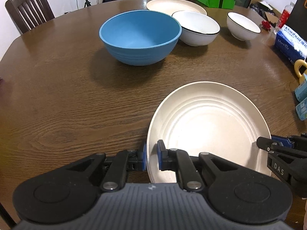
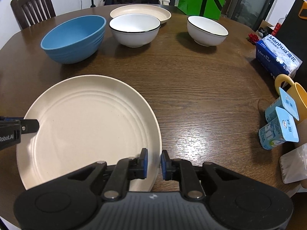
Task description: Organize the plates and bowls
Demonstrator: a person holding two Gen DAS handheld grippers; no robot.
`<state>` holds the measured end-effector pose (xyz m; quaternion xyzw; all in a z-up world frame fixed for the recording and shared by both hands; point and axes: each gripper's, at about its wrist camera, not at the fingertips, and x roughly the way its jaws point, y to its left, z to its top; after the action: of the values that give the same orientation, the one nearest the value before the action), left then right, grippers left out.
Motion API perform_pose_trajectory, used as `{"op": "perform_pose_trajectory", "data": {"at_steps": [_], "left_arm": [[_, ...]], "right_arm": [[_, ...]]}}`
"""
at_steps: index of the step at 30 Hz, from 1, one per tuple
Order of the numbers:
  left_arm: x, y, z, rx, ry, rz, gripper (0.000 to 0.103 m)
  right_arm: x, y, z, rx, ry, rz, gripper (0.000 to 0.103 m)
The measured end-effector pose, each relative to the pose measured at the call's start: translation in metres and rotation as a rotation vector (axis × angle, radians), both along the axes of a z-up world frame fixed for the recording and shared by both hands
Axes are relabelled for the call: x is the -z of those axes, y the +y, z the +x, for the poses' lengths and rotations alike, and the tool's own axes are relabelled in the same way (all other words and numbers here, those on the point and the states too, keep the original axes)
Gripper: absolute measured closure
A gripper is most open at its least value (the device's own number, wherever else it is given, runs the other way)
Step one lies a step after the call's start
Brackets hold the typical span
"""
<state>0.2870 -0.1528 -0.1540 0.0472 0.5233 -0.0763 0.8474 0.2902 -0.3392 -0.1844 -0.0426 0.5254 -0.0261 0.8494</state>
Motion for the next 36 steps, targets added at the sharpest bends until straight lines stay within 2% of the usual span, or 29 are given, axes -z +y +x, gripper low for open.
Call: {"op": "perform_pose_trajectory", "data": {"at_steps": [9, 18, 21, 24, 26, 28, 29, 31, 34, 36], "left_arm": [[0.004, -0.013, 0.007, 0.019, 0.045, 0.086, 0.09], [0.007, -0.022, 0.011, 0.034, 0.078, 0.138, 0.089], [0.008, -0.022, 0.012, 0.032, 0.083, 0.137, 0.089], [0.006, -0.017, 0.011, 0.027, 0.08, 0.091, 0.086], [0.0, -0.013, 0.009, 0.027, 0.065, 0.053, 0.076], [-0.008, -0.01, 0.006, 0.027, 0.038, 0.022, 0.057], [-0.013, -0.009, 0.004, 0.026, 0.02, 0.013, 0.055], [-0.022, -0.004, 0.001, 0.022, -0.005, -0.014, 0.048], [-0.036, 0.005, -0.005, 0.002, -0.051, -0.043, 0.031], [-0.045, 0.013, -0.01, -0.017, -0.09, -0.06, 0.02]], "right_arm": [[0.001, 0.0, 0.002, -0.005, 0.012, -0.008, 0.089], [0.002, 0.001, 0.006, 0.001, 0.027, -0.011, 0.09], [0.002, 0.002, 0.006, 0.005, 0.029, -0.013, 0.09], [0.002, -0.001, 0.006, 0.018, 0.031, 0.007, 0.09], [-0.001, -0.006, 0.006, 0.028, 0.024, 0.035, 0.089], [-0.006, -0.011, 0.003, 0.037, 0.004, 0.067, 0.086], [-0.009, -0.014, 0.001, 0.039, -0.007, 0.088, 0.083], [-0.016, -0.018, -0.002, 0.044, -0.032, 0.114, 0.064], [-0.028, -0.026, -0.011, 0.055, -0.077, 0.143, 0.044], [-0.037, -0.031, -0.017, 0.066, -0.102, 0.166, 0.034]]}}
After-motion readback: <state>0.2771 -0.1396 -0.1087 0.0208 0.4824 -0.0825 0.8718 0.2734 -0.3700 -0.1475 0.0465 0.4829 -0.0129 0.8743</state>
